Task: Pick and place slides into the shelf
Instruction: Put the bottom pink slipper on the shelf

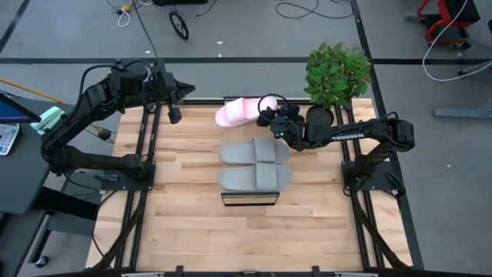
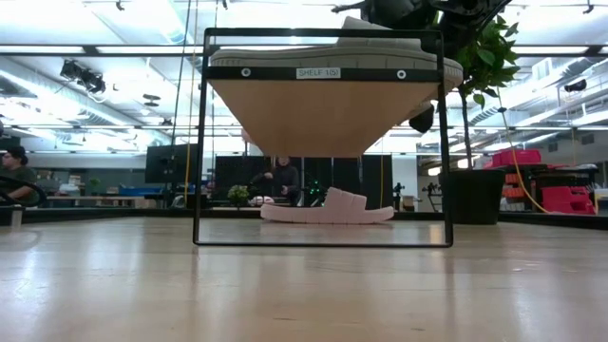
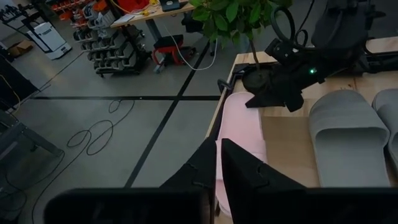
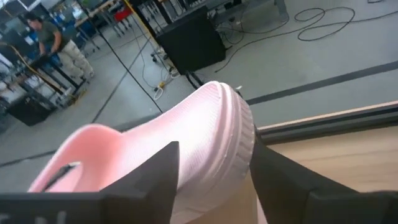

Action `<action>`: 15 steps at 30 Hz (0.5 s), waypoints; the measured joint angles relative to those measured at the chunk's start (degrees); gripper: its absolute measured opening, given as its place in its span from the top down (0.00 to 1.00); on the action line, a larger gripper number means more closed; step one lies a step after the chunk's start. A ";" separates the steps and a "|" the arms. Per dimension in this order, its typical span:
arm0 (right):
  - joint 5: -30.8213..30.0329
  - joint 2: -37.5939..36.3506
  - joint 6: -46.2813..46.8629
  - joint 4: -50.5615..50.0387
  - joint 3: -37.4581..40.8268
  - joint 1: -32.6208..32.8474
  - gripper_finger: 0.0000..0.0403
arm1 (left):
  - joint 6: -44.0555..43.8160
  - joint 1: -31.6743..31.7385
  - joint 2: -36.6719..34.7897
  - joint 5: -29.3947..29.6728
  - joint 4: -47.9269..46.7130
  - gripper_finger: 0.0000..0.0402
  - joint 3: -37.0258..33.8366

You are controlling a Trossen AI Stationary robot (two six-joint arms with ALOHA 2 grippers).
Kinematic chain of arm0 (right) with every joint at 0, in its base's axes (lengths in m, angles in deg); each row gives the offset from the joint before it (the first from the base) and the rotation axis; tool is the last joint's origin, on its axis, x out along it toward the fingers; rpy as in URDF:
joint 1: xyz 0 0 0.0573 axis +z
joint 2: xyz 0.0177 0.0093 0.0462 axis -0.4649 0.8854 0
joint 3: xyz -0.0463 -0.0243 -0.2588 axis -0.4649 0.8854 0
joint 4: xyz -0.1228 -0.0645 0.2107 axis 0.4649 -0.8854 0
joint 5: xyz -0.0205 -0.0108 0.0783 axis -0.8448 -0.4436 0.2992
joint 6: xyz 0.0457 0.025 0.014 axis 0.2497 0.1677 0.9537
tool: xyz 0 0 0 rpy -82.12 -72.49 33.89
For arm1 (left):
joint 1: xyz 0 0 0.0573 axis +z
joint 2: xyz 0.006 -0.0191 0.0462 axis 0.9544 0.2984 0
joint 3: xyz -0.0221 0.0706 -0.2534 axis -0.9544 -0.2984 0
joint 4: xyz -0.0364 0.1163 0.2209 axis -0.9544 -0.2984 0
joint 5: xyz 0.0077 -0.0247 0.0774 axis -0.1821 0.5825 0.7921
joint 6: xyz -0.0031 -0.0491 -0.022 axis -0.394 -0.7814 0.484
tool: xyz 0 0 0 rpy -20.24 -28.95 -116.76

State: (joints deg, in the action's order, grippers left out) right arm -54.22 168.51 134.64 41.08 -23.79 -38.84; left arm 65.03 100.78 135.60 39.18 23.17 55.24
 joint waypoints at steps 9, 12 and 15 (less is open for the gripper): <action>1.94 0.04 -1.12 -1.66 0.00 0.00 0.34 | 0.00 0.00 0.00 -0.01 -0.01 0.93 0.00; 1.99 0.04 -2.06 -1.86 0.00 0.00 0.30 | 0.00 0.00 0.00 -0.01 -0.01 0.94 0.00; 2.11 0.04 -2.13 -2.78 0.00 0.00 0.28 | 0.00 0.00 0.00 0.00 -0.02 0.94 0.00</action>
State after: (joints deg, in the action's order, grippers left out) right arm -52.11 168.55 132.50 38.29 -23.79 -38.84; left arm 65.02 100.78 135.60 39.18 23.15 55.24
